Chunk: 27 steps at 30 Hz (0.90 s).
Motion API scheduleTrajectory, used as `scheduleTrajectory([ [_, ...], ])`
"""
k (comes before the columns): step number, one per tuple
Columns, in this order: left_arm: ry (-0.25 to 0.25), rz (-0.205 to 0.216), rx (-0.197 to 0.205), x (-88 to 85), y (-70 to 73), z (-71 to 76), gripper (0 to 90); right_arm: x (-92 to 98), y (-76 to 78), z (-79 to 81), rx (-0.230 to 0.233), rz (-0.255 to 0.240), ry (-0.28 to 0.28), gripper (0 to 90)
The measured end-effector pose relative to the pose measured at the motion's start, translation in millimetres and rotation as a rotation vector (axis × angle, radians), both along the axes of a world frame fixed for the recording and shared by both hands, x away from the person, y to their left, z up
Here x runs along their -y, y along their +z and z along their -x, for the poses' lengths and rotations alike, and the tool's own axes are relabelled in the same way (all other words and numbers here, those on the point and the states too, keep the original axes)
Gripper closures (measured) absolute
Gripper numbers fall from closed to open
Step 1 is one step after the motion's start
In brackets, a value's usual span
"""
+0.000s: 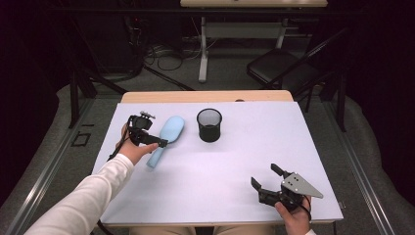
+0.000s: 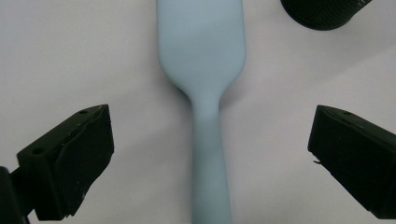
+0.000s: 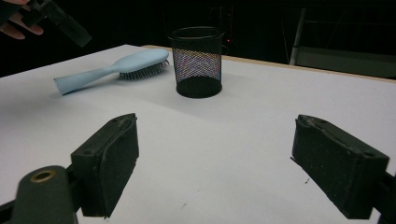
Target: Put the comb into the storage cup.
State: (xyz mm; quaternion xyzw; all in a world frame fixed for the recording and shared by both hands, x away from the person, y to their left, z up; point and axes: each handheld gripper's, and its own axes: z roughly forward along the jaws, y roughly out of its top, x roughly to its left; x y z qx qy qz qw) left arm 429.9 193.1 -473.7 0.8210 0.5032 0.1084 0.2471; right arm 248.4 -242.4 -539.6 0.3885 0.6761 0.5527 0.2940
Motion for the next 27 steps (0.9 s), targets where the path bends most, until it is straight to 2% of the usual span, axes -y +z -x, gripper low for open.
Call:
scheduleTrajectory([
  [6, -0.031, -0.021, -0.011, 4.2, -0.4, -0.9, 0.5, -0.1, -0.1, -0.2, 0.001, 0.001, 0.0, 14.2],
  [11, -0.024, -0.025, -0.016, 6.3, -0.6, -2.4, 0.5, 0.0, -0.3, -0.2, -0.001, 0.003, 0.001, 14.3],
  [20, 0.012, -0.018, -0.006, 3.2, 2.5, -10.5, 0.5, -0.3, -0.5, -0.4, -0.003, 0.003, 0.002, 14.3],
  [27, 0.046, -0.004, -0.032, 0.0, 2.7, -18.0, 0.5, -0.1, -0.6, -0.8, 0.001, 0.007, 0.002, 14.2],
])
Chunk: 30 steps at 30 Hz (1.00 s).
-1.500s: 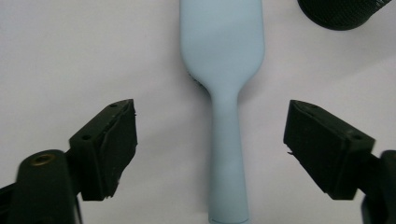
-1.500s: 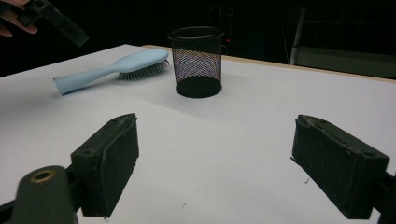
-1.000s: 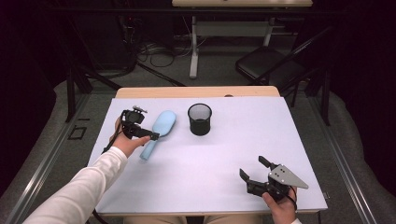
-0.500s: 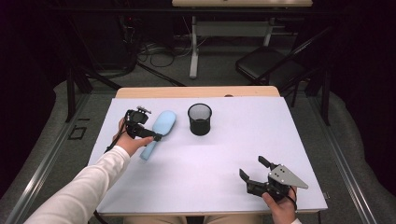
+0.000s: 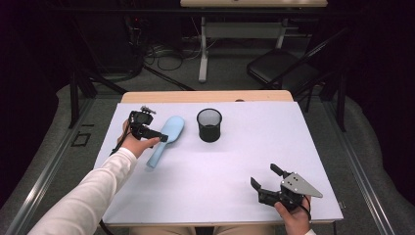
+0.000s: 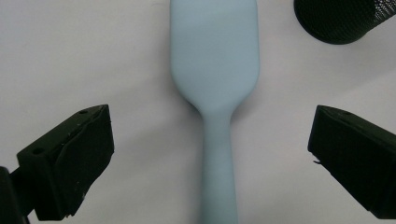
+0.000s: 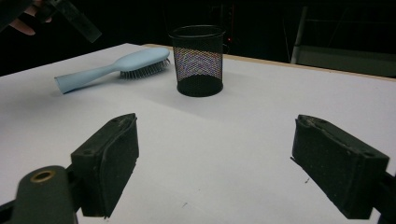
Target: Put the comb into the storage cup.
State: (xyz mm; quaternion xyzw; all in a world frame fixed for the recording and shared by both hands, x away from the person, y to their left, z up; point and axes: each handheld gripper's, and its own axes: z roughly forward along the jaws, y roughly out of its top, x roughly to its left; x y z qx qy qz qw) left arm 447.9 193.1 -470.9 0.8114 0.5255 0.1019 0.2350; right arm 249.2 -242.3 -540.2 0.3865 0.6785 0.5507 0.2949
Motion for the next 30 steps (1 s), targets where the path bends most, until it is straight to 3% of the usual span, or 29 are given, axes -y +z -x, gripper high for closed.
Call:
scheduleTrajectory([
  [10, 0.018, -0.003, -0.011, 1.6, -3.6, -7.7, 0.5, -0.8, -0.3, 0.0, -0.005, -0.007, 0.002, 14.3],
  [30, -0.003, 0.005, -0.047, 14.1, -16.7, -17.3, 2.2, -0.2, -0.3, -0.1, -0.004, -0.005, 0.002, 14.3],
])
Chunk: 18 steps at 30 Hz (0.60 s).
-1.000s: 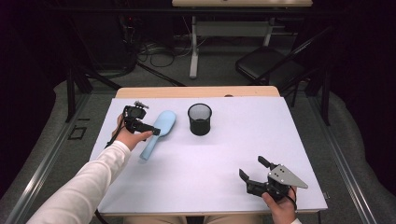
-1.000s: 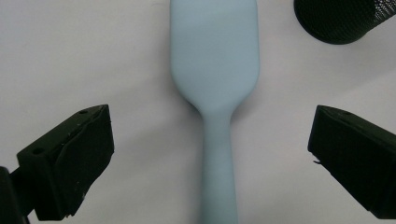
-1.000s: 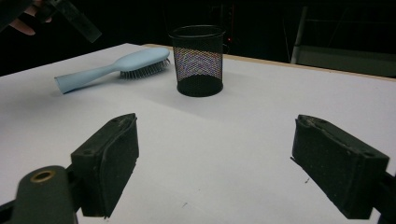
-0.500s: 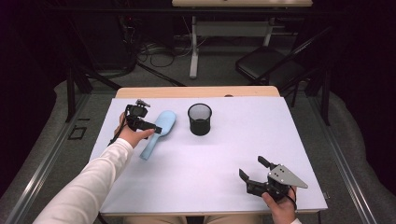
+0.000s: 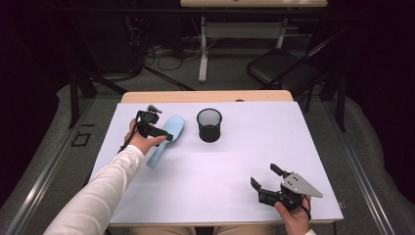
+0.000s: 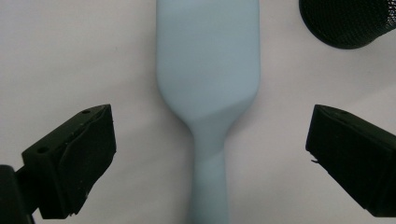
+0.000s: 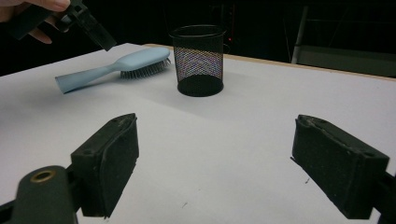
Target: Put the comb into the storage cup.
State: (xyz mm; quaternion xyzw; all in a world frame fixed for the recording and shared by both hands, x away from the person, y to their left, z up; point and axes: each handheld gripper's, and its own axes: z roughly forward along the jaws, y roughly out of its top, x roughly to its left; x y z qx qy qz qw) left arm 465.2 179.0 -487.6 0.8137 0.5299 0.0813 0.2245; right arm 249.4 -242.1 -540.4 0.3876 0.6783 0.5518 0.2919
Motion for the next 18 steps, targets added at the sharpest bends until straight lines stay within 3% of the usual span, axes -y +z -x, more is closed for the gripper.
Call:
scheduleTrajectory([
  [6, 0.002, -0.02, -0.009, 2.4, -6.8, -4.3, 2.4, 0.2, 0.1, 0.0, -0.001, 0.001, 0.001, 14.2],
  [18, 0.014, -0.022, -0.049, 4.4, -18.2, -7.6, 7.2, 1.0, 0.2, 0.0, -0.002, 0.002, 0.004, 14.3],
])
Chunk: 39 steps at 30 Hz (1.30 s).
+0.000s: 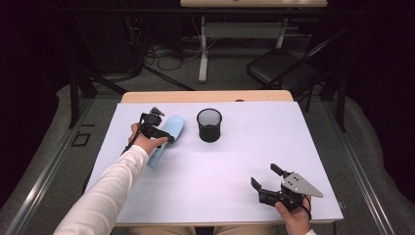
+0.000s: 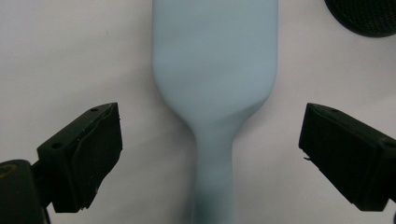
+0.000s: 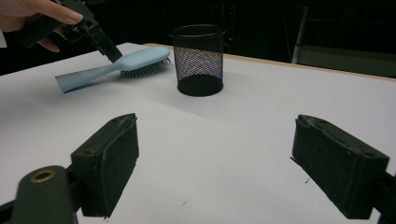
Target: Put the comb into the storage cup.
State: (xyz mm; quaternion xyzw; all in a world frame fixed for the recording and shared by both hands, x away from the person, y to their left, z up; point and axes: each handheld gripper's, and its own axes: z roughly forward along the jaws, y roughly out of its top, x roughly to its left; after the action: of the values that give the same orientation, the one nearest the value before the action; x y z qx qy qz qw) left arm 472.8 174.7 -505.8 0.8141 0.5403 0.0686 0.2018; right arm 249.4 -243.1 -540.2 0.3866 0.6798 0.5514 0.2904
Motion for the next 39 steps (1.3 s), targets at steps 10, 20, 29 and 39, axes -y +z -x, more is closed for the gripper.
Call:
scheduleTrajectory([
  [10, -0.02, -0.006, -0.037, 3.8, -7.8, 0.2, 10.8, -0.2, 0.0, -0.1, 0.001, 0.003, 0.005, 14.3],
  [20, -0.015, -0.003, -0.062, -0.1, -19.6, 0.2, 15.8, -0.6, -0.1, -0.2, -0.001, 0.005, 0.01, 14.3],
  [29, -0.018, -0.029, -0.068, 0.1, -26.3, 0.1, 23.1, -0.8, -0.1, -0.2, -0.002, 0.005, 0.011, 14.2],
  [39, 0.003, -0.052, -0.052, -0.6, -28.2, -0.3, 30.0, -1.0, -0.1, 0.0, -0.004, 0.006, 0.016, 14.2],
])
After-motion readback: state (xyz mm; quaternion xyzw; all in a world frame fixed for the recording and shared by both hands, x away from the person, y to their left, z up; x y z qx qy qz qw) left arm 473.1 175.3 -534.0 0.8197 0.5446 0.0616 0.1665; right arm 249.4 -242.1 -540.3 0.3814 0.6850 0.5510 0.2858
